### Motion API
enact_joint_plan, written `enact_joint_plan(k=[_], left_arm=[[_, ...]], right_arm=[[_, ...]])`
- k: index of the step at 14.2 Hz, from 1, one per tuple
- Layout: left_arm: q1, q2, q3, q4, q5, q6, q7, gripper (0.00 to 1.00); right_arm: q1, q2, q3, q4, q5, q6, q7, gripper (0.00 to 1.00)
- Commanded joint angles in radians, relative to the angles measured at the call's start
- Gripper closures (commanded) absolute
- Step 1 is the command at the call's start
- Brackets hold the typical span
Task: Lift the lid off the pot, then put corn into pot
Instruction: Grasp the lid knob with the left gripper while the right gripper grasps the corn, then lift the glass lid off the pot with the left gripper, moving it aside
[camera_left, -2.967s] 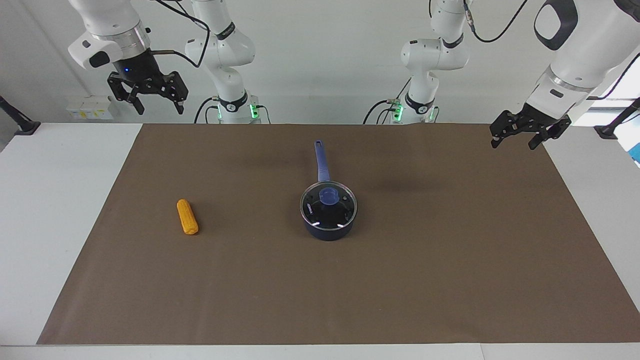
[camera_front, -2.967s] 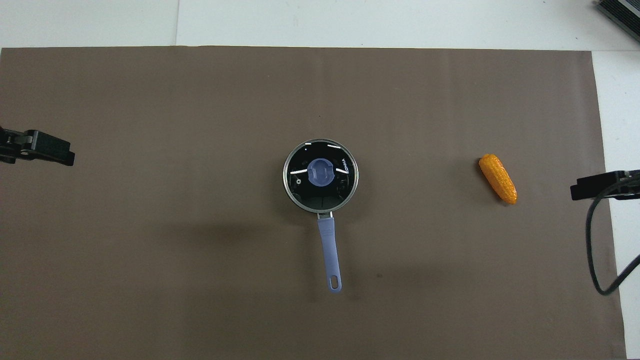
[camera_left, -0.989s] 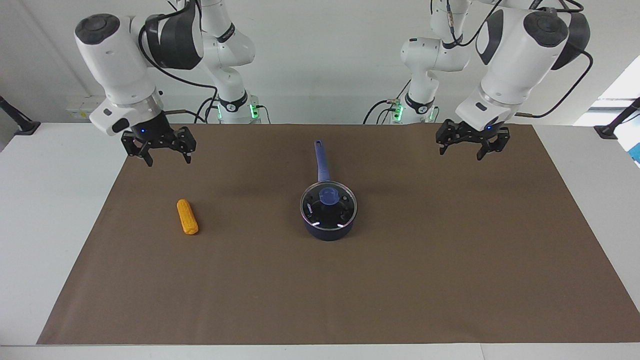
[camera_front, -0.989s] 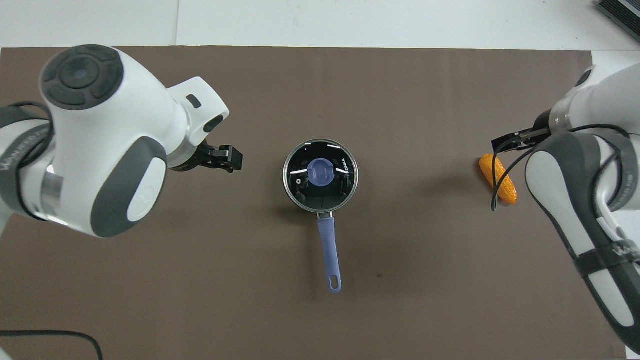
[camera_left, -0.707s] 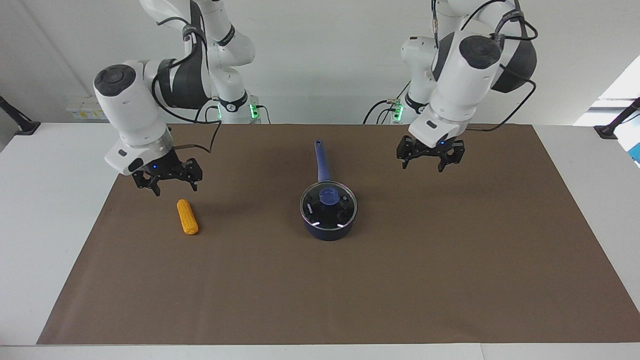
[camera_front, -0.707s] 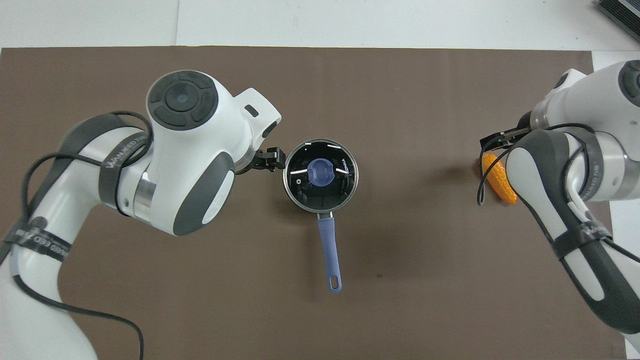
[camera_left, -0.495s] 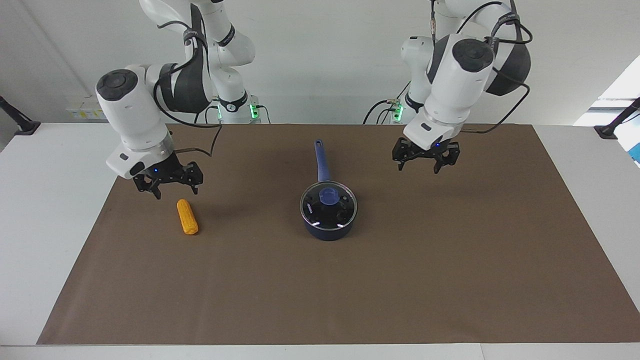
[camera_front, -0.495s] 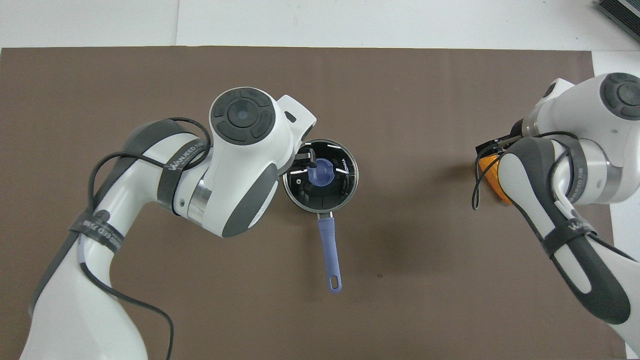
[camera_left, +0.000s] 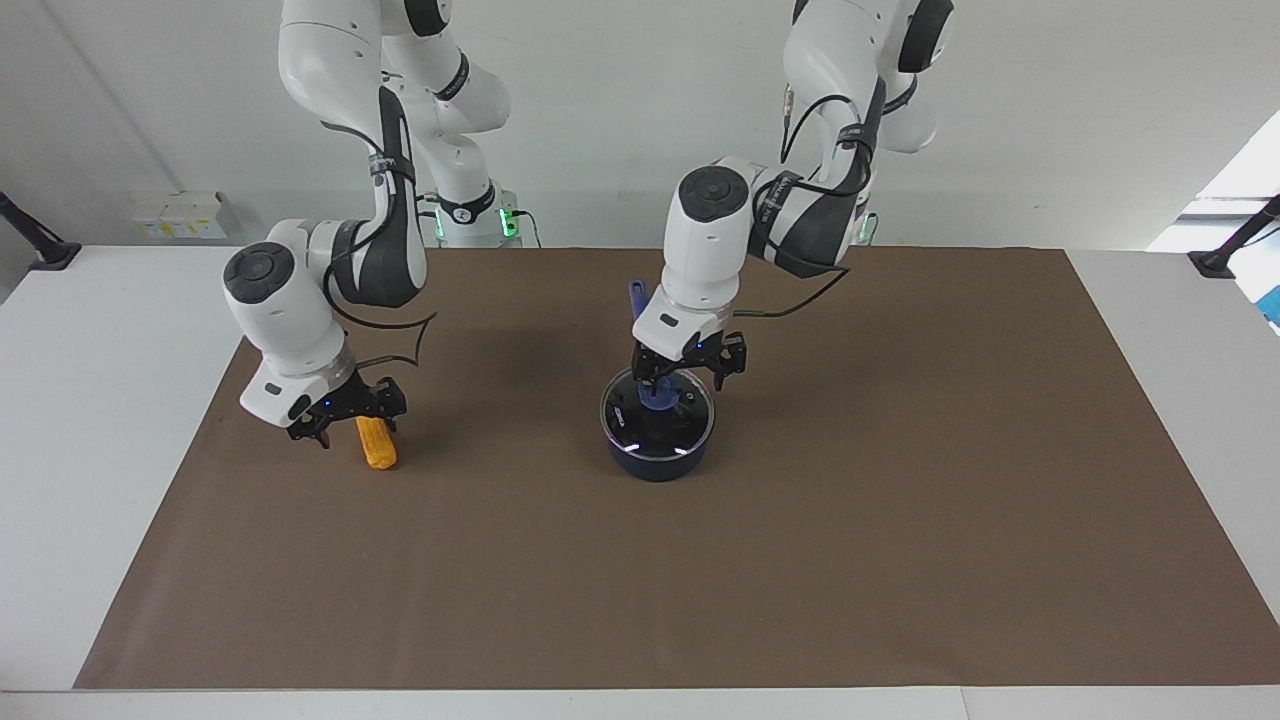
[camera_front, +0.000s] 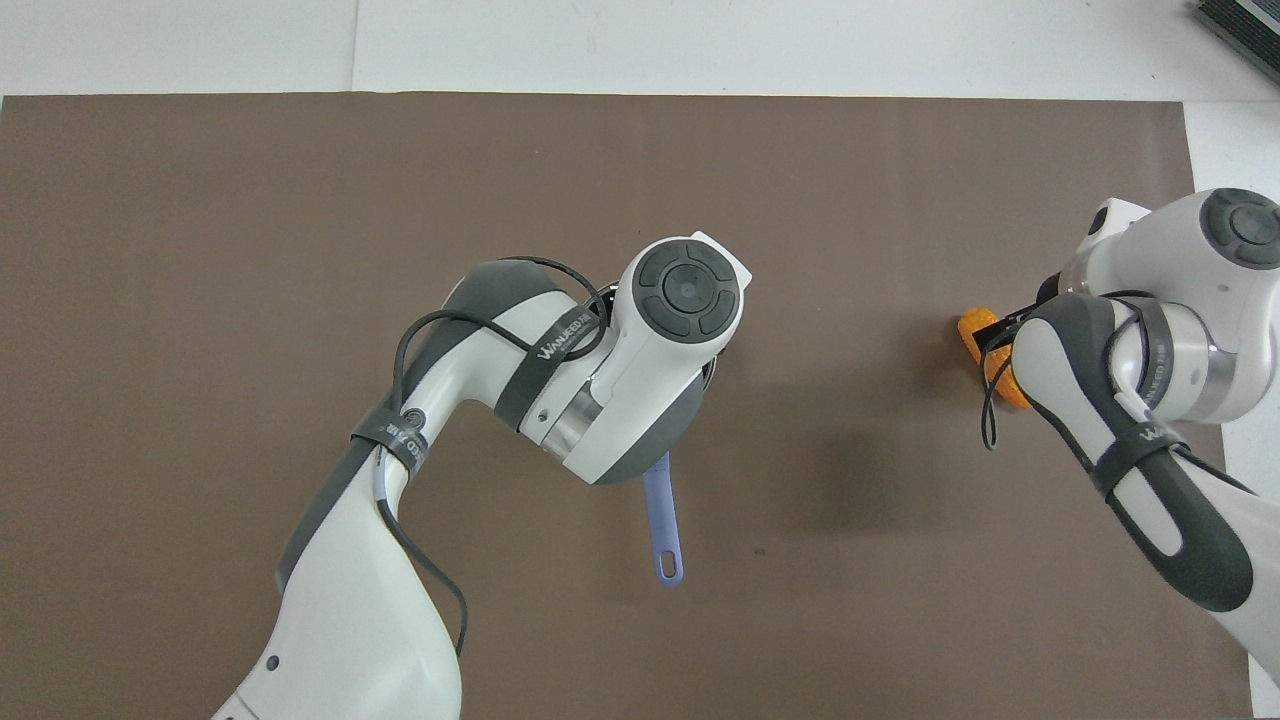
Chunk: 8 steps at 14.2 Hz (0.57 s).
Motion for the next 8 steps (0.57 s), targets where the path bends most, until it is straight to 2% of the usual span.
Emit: enact_joint_plan(k=[1, 5, 6, 8], left_arm=[[-0.004, 0.023, 0.027, 0.067, 0.016, -0.060, -0.008, 0.00], [0.005, 0.014, 0.026, 0.078, 0.015, -0.088, -0.005, 0.02], [0.005, 0.012, 0.026, 0.078, 0.015, -0.088, -0.007, 0.12], [0.005, 0.012, 0.020, 0.076, 0.008, -0.082, -0.008, 0.46]], right_arm=[[-0.004, -0.006, 0.005, -0.036, 0.031, 0.034, -0.030, 0.00], [-0.003, -0.005, 0.005, -0.049, 0.031, 0.037, -0.042, 0.00], [-0.003, -0.005, 0.005, -0.052, 0.031, 0.043, -0.047, 0.00], [-0.003, -0.002, 0.005, -0.056, 0.031, 0.049, -0.071, 0.00]])
